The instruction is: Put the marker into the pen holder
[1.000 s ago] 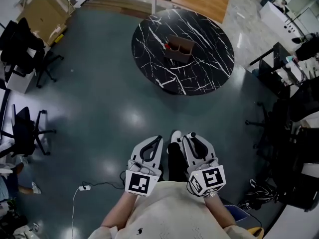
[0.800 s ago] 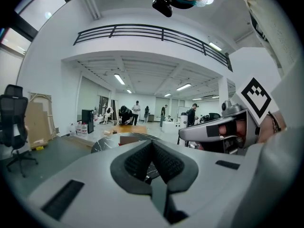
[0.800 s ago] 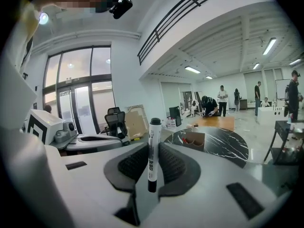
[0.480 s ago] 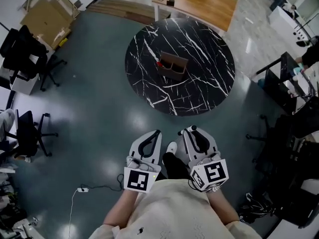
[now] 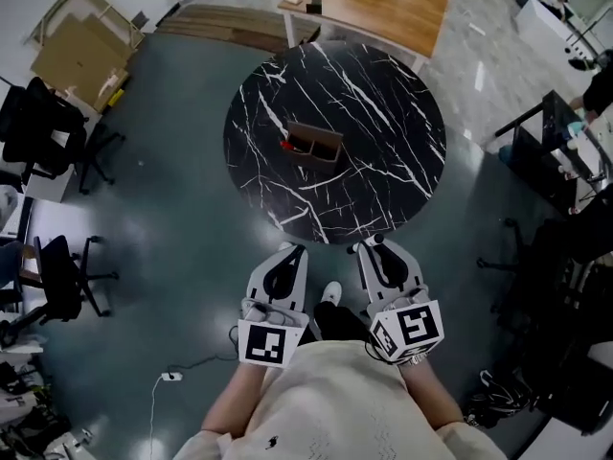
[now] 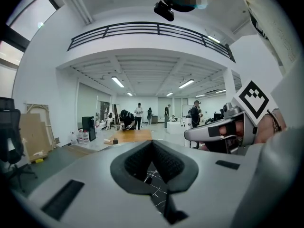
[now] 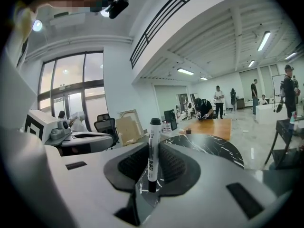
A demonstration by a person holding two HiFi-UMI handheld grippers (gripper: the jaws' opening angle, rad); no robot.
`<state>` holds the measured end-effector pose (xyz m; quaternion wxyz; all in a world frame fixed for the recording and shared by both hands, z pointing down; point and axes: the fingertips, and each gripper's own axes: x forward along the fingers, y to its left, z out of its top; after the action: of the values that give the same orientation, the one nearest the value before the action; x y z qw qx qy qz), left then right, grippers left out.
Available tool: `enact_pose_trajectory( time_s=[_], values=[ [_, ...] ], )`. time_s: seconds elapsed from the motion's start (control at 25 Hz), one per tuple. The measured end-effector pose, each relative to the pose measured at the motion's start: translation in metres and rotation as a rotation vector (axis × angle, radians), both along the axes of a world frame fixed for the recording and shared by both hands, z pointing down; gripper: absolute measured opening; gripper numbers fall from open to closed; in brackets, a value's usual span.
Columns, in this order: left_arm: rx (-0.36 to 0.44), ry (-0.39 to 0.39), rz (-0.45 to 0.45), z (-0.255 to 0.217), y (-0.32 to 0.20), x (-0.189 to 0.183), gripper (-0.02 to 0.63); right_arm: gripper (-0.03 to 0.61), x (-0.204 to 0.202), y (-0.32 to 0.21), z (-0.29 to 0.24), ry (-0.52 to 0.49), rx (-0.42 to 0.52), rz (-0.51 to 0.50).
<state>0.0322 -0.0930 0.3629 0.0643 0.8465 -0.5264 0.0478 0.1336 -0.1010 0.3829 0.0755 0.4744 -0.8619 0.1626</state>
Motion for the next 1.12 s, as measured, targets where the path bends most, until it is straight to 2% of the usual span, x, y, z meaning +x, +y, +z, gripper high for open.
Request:
enact_pose_trajectory(
  time_s=[0.2, 0.36, 0.52, 0.64, 0.72, 0.76, 0.84, 0.96, 1.12],
  values=[
    [-0.015, 0.010, 0.041, 0.015, -0.047, 0.003, 0.009, 0.077, 0.009, -0.039, 0.011, 0.024, -0.005, 0.034],
    [-0.034, 0.025, 0.109, 0.030, -0.089, 0.005, 0.009, 0.077, 0.008, -0.077, 0.017, 0.035, -0.015, 0.088],
    [-0.038, 0.040, 0.168, 0.036, -0.139, -0.001, 0.011, 0.077, -0.007, -0.123, 0.026, 0.053, -0.022, 0.125],
    [-0.042, -0.004, 0.227, 0.043, -0.175, -0.013, 0.009, 0.077, -0.024, -0.160, 0.041, 0.062, -0.046, 0.139],
    [-0.077, 0.044, 0.225, 0.048, -0.197, -0.022, 0.009, 0.077, -0.035, -0.183, 0.049, 0.079, -0.048, 0.139],
    [-0.086, 0.043, 0.237, 0.051, -0.207, -0.027, 0.009, 0.077, -0.040, -0.194, 0.053, 0.089, -0.047, 0.138],
    [-0.087, -0.015, 0.280, 0.058, -0.226, -0.036, 0.009, 0.077, -0.049, -0.215, 0.062, 0.101, -0.051, 0.138],
    [-0.134, 0.038, 0.242, 0.067, -0.252, -0.046, 0.009, 0.077, -0.057, -0.237, 0.078, 0.115, -0.069, 0.143],
    [-0.161, 0.048, 0.239, 0.078, -0.280, -0.049, 0.009, 0.077, -0.058, -0.264, 0.097, 0.142, -0.076, 0.156]
  ],
)
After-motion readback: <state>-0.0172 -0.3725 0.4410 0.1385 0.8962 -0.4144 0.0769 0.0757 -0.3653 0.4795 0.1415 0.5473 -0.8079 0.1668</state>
